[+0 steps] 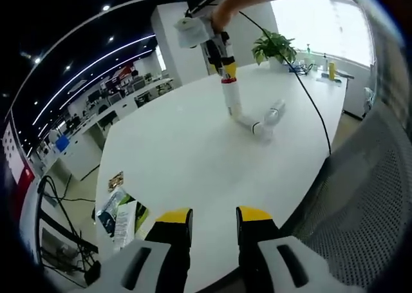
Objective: Arrange the skincare products in the storage area until every visible bottle or jar stands upright without overlapping.
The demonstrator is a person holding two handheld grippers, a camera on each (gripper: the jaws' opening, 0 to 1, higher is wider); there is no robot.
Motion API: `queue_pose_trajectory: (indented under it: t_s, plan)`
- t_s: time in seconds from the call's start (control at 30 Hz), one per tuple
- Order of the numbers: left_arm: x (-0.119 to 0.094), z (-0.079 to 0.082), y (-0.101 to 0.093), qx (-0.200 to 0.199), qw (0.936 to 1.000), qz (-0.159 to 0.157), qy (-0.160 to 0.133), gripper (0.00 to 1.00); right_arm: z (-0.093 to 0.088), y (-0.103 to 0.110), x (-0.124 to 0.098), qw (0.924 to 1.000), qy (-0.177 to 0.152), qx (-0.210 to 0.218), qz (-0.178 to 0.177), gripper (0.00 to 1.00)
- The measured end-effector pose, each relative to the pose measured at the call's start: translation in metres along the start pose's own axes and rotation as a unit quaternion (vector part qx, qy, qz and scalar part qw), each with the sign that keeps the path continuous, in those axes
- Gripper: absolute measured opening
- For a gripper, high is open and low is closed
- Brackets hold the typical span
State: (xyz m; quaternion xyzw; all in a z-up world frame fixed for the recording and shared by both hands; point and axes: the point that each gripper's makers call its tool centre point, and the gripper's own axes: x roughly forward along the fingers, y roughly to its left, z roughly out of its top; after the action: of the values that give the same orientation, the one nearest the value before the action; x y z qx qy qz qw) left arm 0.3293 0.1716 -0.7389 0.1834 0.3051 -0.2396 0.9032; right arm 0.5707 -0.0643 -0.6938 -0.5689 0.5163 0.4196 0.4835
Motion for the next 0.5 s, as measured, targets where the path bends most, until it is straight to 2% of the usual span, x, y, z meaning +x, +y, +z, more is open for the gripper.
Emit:
queue_pose_trajectory:
  t_s: [0.2, 0.3, 0.4, 0.47, 0.5]
  plan:
    - [0.002, -0.003, -0.004, 0.012, 0.9999, -0.008, 0.008, 0.28, 0.000, -0.002, -0.001, 0.9997, -0.020, 0.015, 0.003, 0.28]
    - [0.003, -0.006, -0.005, 0.017, 0.9996, -0.015, 0.015, 0.28, 0.007, -0.008, -0.001, 0.9966, -0.067, 0.048, -0.004, 0.31]
    - [0.003, -0.006, -0.006, 0.014, 0.9997, -0.016, 0.014, 0.28, 0.009, -0.007, -0.004, 0.9892, -0.111, 0.095, -0.002, 0.33]
    - [0.004, -0.007, -0.008, 0.018, 0.9994, -0.021, 0.019, 0.28, 0.010, -0.009, -0.007, 0.9801, -0.147, 0.133, -0.002, 0.33]
    - [0.004, -0.008, -0.009, 0.018, 0.9994, -0.023, 0.021, 0.28, 0.012, -0.011, -0.011, 0.9715, -0.178, 0.157, -0.001, 0.33]
